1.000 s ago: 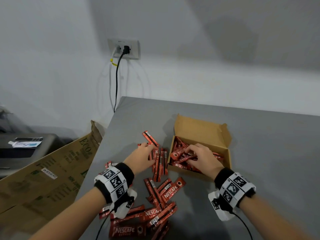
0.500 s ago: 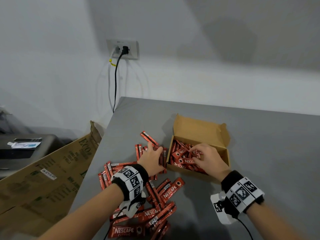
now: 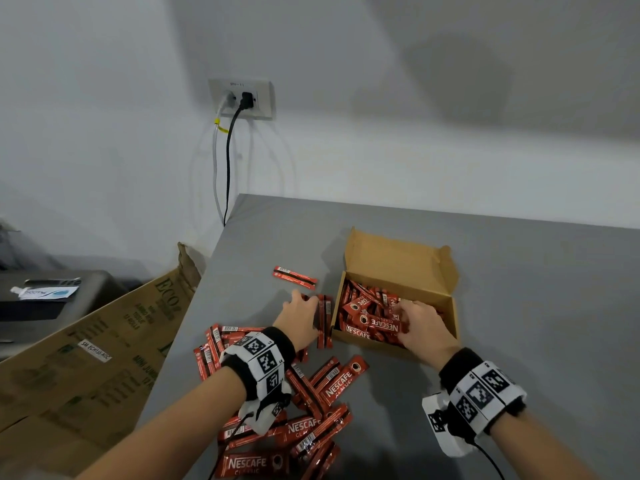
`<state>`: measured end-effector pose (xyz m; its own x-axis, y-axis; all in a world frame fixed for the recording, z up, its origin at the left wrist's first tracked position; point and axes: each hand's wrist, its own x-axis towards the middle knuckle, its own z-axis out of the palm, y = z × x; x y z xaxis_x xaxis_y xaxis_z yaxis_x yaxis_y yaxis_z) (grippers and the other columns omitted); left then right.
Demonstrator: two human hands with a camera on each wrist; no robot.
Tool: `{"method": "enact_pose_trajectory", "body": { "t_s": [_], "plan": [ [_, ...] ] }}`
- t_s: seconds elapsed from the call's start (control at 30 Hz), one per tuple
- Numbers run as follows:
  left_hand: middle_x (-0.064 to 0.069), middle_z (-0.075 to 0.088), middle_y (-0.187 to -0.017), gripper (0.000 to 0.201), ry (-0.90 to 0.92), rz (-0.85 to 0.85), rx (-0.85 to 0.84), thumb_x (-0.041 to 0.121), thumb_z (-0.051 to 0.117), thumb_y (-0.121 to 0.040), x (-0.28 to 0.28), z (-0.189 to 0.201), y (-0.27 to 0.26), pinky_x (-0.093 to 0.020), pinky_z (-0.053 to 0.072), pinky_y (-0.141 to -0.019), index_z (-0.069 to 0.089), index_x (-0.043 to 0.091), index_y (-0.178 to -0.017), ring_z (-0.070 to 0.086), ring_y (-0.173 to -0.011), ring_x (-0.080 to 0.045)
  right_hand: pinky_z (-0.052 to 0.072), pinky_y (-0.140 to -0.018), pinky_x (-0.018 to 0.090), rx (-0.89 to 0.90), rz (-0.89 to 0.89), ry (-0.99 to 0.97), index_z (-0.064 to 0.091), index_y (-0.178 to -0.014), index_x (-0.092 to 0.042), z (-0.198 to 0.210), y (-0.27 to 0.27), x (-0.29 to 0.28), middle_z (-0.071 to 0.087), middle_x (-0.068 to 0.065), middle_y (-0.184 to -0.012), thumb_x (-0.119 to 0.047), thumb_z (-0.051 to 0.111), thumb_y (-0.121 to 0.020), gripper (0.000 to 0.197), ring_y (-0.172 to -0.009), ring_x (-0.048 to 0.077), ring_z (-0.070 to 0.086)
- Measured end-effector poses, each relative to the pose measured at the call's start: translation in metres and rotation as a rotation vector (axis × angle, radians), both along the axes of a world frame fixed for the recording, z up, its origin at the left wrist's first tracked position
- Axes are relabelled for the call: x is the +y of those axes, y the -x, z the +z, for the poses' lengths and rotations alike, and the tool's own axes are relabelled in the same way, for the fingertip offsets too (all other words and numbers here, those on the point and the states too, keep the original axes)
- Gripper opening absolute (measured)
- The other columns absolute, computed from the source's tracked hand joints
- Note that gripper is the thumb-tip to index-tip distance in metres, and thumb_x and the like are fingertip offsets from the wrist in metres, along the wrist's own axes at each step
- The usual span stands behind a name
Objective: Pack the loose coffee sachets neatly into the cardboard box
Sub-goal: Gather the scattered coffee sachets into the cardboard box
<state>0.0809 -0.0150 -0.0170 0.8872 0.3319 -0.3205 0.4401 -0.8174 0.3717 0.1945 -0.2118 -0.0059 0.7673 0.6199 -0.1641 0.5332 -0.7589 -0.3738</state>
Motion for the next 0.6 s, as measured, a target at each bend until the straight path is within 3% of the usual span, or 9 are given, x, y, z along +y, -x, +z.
{"method": "enact_pose_trajectory", "body": {
  "t_s": [0.1,0.17,0.27,0.37,0.47,0.53,0.6],
  "plan": [
    [-0.016,0.045,-0.114,0.010,0.091,0.013,-0.014,0.007,0.051,-0.087,0.002,0.003,0.000,-0.027,0.044,-0.076,0.046,0.007,-0.095,0.055,-0.095,-0.032,0.044,-0.075,0.023,-0.002,0.041,0.042,0.061,-0.093,-0.017,0.004,0.000,-0.003,0.058,-0.001,-0.094,-0.013,0.068,-0.079,0.016,-0.088,0.016,0.057],
    [-0.015,0.048,-0.112,0.012,0.124,0.029,-0.016,0.008,0.053,-0.086,0.005,0.006,0.001,-0.030,0.047,-0.079,0.049,0.006,-0.097,0.054,-0.098,-0.031,0.047,-0.073,0.023,-0.009,0.054,0.048,0.059,-0.084,-0.022,0.008,-0.002,-0.005,0.059,-0.004,-0.086,-0.016,0.069,-0.081,0.012,-0.081,0.013,0.058],
    [-0.010,0.047,-0.107,0.014,0.131,0.080,-0.059,0.006,0.056,-0.084,0.015,0.020,0.004,-0.027,0.045,-0.073,0.047,0.009,-0.095,0.049,-0.090,-0.021,0.043,-0.061,0.011,0.010,0.046,-0.025,0.059,-0.078,-0.023,0.016,-0.002,-0.007,0.059,-0.008,-0.072,-0.016,0.070,-0.081,0.014,-0.070,0.005,0.058],
    [-0.004,0.042,-0.100,0.015,0.079,0.123,-0.234,0.007,0.056,-0.086,0.019,0.049,-0.005,-0.023,0.040,-0.072,0.046,0.008,-0.097,0.046,-0.085,-0.017,0.040,-0.057,0.008,0.074,0.025,-0.158,0.056,-0.082,-0.025,0.023,0.004,-0.003,0.060,-0.011,-0.066,-0.016,0.072,-0.080,0.019,-0.063,-0.004,0.055],
    [0.002,0.040,-0.097,0.018,0.174,0.068,-0.401,0.008,0.057,-0.087,-0.001,0.070,-0.024,-0.017,0.042,-0.068,0.045,0.013,-0.099,0.045,-0.078,-0.007,0.046,-0.058,0.012,0.112,0.008,-0.239,0.054,-0.088,-0.024,0.023,0.012,0.007,0.067,-0.004,-0.067,-0.014,0.070,-0.081,0.020,-0.063,0.001,0.062],
    [-0.001,0.044,-0.101,0.019,0.236,-0.015,-0.395,0.008,0.059,-0.085,-0.019,0.068,-0.039,-0.020,0.046,-0.074,0.047,0.010,-0.100,0.050,-0.082,-0.011,0.046,-0.058,0.014,0.136,0.004,-0.250,0.053,-0.089,-0.024,0.020,0.015,0.015,0.064,-0.007,-0.066,-0.014,0.068,-0.083,0.019,-0.062,0.000,0.060],
    [-0.010,0.050,-0.108,0.021,0.248,-0.071,-0.330,0.007,0.060,-0.085,-0.032,0.058,-0.055,-0.032,0.049,-0.083,0.050,0.007,-0.104,0.055,-0.091,-0.023,0.039,-0.059,0.013,0.152,0.035,-0.247,0.051,-0.091,-0.024,0.016,0.018,0.018,0.057,-0.014,-0.068,-0.016,0.068,-0.083,0.021,-0.062,-0.004,0.051]
  ]
}}
